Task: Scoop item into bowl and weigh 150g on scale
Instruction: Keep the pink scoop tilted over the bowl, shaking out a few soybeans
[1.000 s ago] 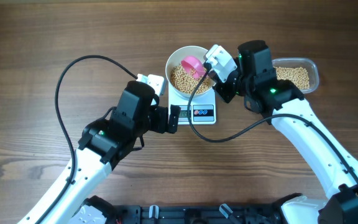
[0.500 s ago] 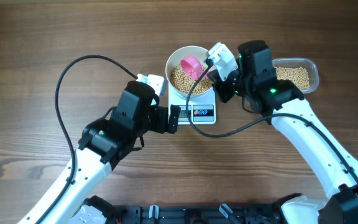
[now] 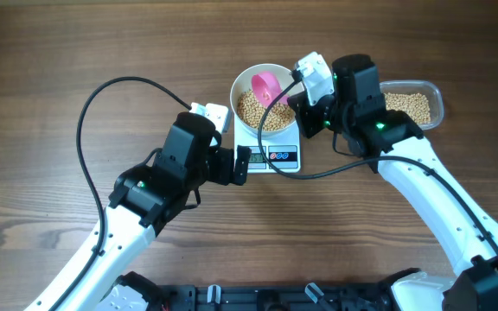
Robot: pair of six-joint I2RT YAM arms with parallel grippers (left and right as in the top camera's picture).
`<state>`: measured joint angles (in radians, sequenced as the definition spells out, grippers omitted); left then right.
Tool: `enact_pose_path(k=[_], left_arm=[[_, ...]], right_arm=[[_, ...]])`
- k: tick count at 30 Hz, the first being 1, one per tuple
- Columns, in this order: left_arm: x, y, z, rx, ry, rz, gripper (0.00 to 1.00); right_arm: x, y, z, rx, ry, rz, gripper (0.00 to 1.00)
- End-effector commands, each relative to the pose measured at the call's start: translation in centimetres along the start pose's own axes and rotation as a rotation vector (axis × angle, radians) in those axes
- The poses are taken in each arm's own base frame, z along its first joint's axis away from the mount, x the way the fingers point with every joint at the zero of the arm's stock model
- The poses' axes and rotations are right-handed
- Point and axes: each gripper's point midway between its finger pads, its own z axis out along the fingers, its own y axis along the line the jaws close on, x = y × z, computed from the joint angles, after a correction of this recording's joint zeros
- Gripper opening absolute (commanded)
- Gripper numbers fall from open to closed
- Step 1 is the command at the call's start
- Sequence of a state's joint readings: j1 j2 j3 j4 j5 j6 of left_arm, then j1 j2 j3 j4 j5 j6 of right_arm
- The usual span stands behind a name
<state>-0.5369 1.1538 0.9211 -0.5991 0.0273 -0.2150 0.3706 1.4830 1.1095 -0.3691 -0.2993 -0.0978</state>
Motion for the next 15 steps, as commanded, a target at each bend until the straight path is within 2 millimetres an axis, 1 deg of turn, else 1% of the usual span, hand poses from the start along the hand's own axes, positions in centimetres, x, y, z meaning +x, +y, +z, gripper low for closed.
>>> enact_pose_path(k=[1,15], left_arm=[[-0.48,-0.46,-0.11,0.015,-0.008,0.005,1.00],[-0.48,-0.45,-0.11,0.014,-0.008,0.005,1.00]], right_arm=[[-0.59,0.36,0.14,-0.034,-0.017,0.019,0.05],[-0.70,0.36,0.14,-0.034,-0.022,0.019,0.04]])
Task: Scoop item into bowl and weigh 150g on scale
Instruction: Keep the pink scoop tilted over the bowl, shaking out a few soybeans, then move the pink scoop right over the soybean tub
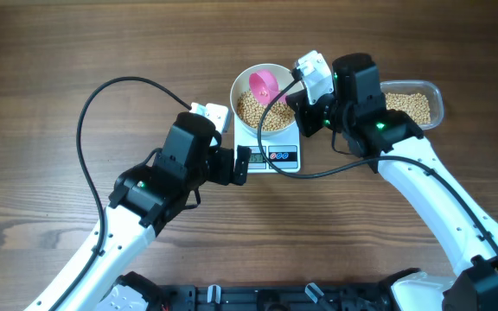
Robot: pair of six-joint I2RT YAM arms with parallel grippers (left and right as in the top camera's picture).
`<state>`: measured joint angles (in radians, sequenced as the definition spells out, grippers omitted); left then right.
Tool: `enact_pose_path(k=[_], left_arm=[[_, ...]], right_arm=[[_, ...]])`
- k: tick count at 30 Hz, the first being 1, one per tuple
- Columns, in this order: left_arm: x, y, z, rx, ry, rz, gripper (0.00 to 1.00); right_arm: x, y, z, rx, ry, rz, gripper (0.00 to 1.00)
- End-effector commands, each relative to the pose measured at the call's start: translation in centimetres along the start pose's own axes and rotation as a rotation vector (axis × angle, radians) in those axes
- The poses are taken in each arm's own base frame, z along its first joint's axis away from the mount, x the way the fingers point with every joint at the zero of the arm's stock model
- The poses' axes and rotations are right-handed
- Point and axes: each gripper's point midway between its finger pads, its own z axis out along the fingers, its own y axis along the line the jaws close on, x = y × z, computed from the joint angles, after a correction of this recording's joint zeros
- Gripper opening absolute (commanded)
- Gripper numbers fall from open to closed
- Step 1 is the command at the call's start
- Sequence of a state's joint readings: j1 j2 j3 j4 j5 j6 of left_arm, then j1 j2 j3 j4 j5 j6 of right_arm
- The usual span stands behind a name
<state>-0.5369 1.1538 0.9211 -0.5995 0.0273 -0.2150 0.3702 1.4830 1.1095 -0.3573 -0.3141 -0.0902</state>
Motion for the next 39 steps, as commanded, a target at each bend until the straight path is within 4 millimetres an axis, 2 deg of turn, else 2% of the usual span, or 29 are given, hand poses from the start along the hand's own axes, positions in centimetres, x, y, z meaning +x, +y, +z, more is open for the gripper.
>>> enact_pose_path(k=[1,5,8,12,17,21,24,28,30,33,36,39], left_arm=[[-0.5,-0.5,-0.1,0.015,-0.008,0.005,1.00],[-0.5,-0.5,-0.1,0.015,-0.009,0.005,1.00],[-0.5,-0.5,-0.1,0.015,-0.009,0.005,1.00],[-0.5,-0.5,-0.1,0.015,-0.008,0.005,1.00],[-0.5,-0.5,-0.1,0.015,-0.009,0.005,1.00],[-0.5,-0.5,-0.1,0.015,-0.008,0.005,1.00],[-0.5,-0.5,-0.1,0.015,-0.009,0.005,1.00],[-0.5,-0.5,-0.1,0.015,-0.009,0.005,1.00],[-0.5,-0.5,-0.1,0.015,-0.009,0.005,1.00],[-0.5,-0.5,-0.1,0.015,-0.008,0.005,1.00],[-0.5,-0.5,-0.1,0.015,-0.008,0.005,1.00],[-0.5,-0.5,-0.1,0.015,-0.009,0.005,1.00]], right_arm=[[-0.4,0.1,0.2,-0.020,-0.009,0.015,0.04],[-0.6,0.1,0.1,-0.019,-0.016,0.018,0.04],[-1.6,-0.5,-0.4,-0.005,-0.056,0.057,0.04],[-3.2,-3.2,-2.8,0.056,-0.129,0.090,0.04],[-3.0,-7.7,-6.4,0.162,-0.165,0.154,0.04],[-1.2,-11.7,-10.3,0.276,-0.154,0.229,0.04],[1.1,-13.4,-12.5,0.346,-0.083,0.180,0.04],[5.1,-16.8,-15.6,0.570,0.061,0.205,0.04],[6.5,-17.5,-16.4,0.637,0.145,0.152,0.04],[7.5,-17.9,-17.0,0.674,0.213,0.099,0.04],[7.8,-18.5,-17.6,0.721,0.238,0.091,0.04],[7.9,-18.6,-17.6,0.716,0.273,0.012,0.04]])
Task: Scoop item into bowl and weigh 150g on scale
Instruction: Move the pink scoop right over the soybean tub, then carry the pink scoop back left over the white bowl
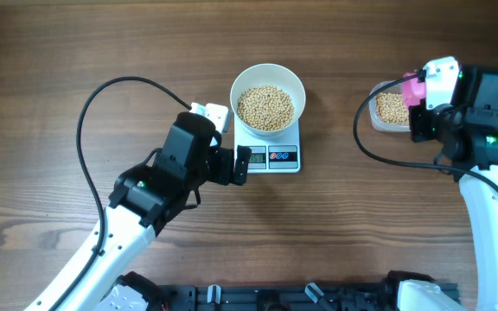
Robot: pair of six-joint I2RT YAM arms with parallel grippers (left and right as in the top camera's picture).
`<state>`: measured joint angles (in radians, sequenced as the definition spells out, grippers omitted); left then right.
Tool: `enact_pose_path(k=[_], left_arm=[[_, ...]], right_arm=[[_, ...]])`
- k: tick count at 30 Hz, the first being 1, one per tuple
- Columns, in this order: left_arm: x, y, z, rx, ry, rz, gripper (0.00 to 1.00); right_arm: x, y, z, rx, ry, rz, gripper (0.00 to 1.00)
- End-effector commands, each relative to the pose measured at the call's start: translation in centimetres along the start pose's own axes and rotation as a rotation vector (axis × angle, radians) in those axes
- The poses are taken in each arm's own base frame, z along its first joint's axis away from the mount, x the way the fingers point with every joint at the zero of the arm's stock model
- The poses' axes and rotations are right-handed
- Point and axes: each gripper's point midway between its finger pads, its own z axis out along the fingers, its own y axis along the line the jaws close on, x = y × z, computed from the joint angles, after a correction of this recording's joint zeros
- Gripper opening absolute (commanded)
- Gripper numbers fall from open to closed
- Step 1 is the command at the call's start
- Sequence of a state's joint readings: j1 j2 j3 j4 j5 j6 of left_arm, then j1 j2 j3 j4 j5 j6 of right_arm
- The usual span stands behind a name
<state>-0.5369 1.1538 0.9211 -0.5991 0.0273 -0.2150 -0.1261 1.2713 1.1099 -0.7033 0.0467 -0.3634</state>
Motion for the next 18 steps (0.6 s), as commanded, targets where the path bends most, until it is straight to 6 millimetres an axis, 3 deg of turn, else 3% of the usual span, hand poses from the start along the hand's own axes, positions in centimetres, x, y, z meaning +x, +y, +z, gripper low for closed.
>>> enact_pose_path(k=[1,4,8,12,15,16,18], left_arm=[[-0.5,-0.5,-0.1,0.015,-0.008,0.005,1.00],[-0.5,-0.5,-0.1,0.015,-0.008,0.005,1.00],[-0.5,-0.5,-0.1,0.015,-0.008,0.005,1.00],[-0.5,-0.5,-0.1,0.015,-0.008,0.005,1.00],[-0.5,-0.5,-0.1,0.014,-0.008,0.005,1.00],[-0.5,-0.5,-0.1,0.015,-0.008,0.005,1.00],[-0.5,-0.5,-0.1,0.015,-0.008,0.005,1.00]], right_arm=[[-0.2,-1.6,-0.9,0.082,0.004,-0.120,0.04],[0.0,-3.0,-1.1,0.182,0.039,-0.164,0.04],[-0.5,-1.9,-1.0,0.141,0.012,-0.137,0.04],[-2.5,2.9,-1.1,-0.136,-0.109,-0.025,0.04],[-6.3,6.7,-3.0,-0.402,-0.280,0.095,0.04],[-8.6,7.7,-4.3,-0.509,-0.367,0.176,0.04],[-10.3,8.3,-5.6,-0.586,-0.434,0.213,0.04]])
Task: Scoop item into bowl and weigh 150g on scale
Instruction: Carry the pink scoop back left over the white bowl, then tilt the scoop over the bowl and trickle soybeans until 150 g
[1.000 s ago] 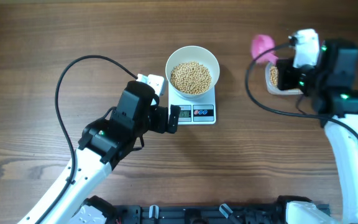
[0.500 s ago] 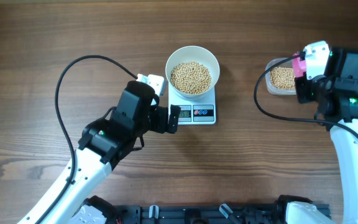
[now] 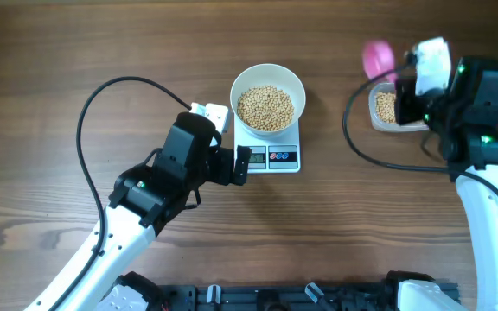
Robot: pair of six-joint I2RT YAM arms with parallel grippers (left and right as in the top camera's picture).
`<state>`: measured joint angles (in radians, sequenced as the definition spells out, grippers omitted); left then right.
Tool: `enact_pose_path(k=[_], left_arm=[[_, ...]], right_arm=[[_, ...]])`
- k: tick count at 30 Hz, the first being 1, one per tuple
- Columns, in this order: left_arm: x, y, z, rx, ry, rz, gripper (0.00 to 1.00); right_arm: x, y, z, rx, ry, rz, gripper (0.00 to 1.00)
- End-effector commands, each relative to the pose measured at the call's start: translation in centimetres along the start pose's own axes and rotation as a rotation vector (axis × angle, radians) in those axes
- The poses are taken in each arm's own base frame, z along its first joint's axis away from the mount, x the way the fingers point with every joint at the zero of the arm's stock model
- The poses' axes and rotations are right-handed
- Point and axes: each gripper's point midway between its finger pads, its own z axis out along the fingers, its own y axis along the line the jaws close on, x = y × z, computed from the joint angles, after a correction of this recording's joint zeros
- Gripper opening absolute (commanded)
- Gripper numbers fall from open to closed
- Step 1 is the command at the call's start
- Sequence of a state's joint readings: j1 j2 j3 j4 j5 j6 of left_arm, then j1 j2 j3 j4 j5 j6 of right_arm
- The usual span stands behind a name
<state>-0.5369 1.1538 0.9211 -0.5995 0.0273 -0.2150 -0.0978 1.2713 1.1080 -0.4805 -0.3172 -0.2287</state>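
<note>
A white bowl [image 3: 267,76] full of tan beans sits on the small white scale [image 3: 285,141], whose display faces the front edge. My left gripper [image 3: 242,164] rests against the scale's front left corner; its jaw state is unclear from above. My right gripper [image 3: 402,66] is shut on the pink scoop [image 3: 377,59]. The scoop is blurred and hangs over bare table just left of the clear bean container [image 3: 386,108]. I cannot see whether the scoop holds beans.
The right arm and its white wrist camera [image 3: 430,59] cover most of the container. A black cable [image 3: 102,104] loops over the table to the left of the scale. A white block [image 3: 212,113] lies by the scale's left side.
The right gripper with the pink scoop has moved from the container's near left edge to up and left of it, and the wrist has turned. The left arm, bowl and scale are unchanged.
The right gripper held the pink scoop inside the bowl's rim over the beans at the first two moments. Then it was away at the right, with the scoop at the bean container. Now the scoop hangs just beyond the container's far left corner.
</note>
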Motion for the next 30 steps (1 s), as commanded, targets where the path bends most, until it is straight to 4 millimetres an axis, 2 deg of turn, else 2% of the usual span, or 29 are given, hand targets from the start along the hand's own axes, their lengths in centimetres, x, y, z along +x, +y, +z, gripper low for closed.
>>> enact_pose_path(k=[1,4,7,9,13,16,24,30], left_arm=[[-0.5,-0.5,-0.1,0.015,-0.008,0.005,1.00],[-0.5,-0.5,-0.1,0.015,-0.009,0.005,1.00],[-0.5,-0.5,-0.1,0.015,-0.009,0.005,1.00],[-0.5,-0.5,-0.1,0.015,-0.008,0.005,1.00],[-0.5,-0.5,-0.1,0.014,-0.008,0.005,1.00],[-0.5,-0.5,-0.1,0.015,-0.008,0.005,1.00],[-0.5,-0.5,-0.1,0.015,-0.009,0.005,1.00],[-0.5,-0.5,-0.1,0.015,-0.009,0.005,1.00]], right_arm=[[-4.3,5.0,-1.7,-0.298,-0.152,0.163,0.04],[-4.9,6.6,-1.7,-0.342,-0.170,0.132,0.04],[-4.9,9.6,-1.0,-0.407,-0.154,0.093,0.04],[-4.0,11.8,0.3,-0.441,-0.105,0.073,0.04],[-1.9,15.2,3.1,-0.473,-0.011,0.036,0.04],[-0.2,17.3,4.5,-0.498,0.030,-0.069,0.04],[2.3,17.4,7.8,-0.302,0.098,-0.286,0.04],[3.8,17.6,9.2,-0.303,0.145,-0.287,0.04]])
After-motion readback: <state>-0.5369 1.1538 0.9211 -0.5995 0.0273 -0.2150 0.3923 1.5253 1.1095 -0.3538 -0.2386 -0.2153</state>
